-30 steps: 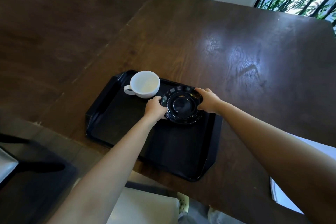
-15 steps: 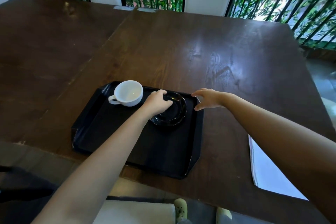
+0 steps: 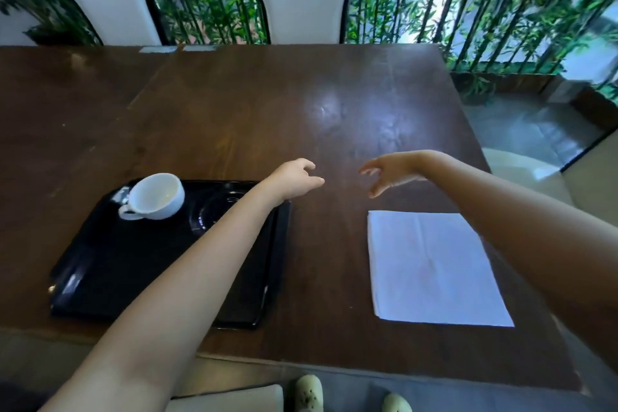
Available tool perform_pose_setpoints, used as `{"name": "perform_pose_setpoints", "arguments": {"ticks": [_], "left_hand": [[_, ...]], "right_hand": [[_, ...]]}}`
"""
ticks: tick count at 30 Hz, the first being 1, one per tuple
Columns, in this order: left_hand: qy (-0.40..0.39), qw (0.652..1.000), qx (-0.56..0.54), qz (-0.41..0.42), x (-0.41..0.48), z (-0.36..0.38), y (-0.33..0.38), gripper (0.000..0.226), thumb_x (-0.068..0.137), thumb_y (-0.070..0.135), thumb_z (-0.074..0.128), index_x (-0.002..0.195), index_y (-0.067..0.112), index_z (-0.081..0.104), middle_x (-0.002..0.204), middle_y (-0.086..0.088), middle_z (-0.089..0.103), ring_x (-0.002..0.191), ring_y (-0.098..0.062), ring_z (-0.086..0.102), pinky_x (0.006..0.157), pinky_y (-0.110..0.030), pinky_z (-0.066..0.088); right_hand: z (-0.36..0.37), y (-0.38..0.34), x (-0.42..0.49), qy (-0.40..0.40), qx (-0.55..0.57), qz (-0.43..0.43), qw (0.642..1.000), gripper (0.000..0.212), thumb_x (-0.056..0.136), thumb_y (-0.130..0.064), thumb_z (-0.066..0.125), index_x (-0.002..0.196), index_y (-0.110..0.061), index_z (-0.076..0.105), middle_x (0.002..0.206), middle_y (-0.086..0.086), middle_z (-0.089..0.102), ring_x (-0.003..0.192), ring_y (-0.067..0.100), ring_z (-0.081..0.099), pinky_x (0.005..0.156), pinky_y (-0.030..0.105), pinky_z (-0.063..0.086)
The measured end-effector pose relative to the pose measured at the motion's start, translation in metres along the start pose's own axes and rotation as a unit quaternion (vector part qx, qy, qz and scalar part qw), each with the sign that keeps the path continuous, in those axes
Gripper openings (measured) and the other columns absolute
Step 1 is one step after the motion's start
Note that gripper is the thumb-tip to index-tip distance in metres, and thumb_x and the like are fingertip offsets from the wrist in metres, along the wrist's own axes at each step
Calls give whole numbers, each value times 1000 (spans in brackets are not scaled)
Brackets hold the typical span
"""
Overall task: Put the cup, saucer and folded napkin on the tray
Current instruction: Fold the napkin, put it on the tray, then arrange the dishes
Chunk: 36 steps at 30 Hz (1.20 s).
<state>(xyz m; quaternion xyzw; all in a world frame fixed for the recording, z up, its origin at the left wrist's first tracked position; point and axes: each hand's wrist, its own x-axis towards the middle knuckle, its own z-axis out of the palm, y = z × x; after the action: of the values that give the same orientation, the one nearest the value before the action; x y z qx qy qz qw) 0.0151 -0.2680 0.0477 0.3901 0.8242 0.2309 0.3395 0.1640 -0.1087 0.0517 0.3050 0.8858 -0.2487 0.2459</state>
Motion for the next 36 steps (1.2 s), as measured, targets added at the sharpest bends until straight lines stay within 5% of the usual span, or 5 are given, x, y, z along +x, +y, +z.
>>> {"name": "perform_pose_setpoints", "arguments": {"ticks": [7,13,20,27,36], "left_hand": [[-45,999,10,-1,7,71,53,50,86,34,60,132,17,46,125,-5,52,106,-22,56,87,-34,51],[-73,992,105,-2,5,146,70,51,88,28,56,135,12,44,142,-11,46,125,-28,47,100,-32,41],[-96,969,226,-18,-18,216,63,51,92,27,45,141,15,34,148,-13,29,136,-33,24,107,-41,32],[-67,964,258,-3,-32,228,62,42,89,17,43,131,11,41,142,-10,32,131,-29,26,99,-38,34],[-47,963,257,65,14,201,84,68,87,-3,32,149,19,15,155,-6,25,143,-26,18,112,-40,22]], "right_hand": [[16,87,-40,4,14,39,999,63,86,-28,63,142,-14,37,145,7,45,132,24,43,113,38,30],[51,146,-55,36,8,68,997,55,92,-17,53,143,-7,36,146,14,43,134,28,42,110,33,32],[90,186,-49,84,-10,97,992,54,90,-23,54,141,-15,37,142,15,33,131,39,29,109,46,32],[97,193,-44,138,42,89,986,49,85,-17,61,130,-11,43,131,19,45,122,39,39,99,44,39],[83,190,-47,37,-5,103,994,33,88,-12,56,116,5,60,122,17,61,112,32,58,83,34,48]]}}
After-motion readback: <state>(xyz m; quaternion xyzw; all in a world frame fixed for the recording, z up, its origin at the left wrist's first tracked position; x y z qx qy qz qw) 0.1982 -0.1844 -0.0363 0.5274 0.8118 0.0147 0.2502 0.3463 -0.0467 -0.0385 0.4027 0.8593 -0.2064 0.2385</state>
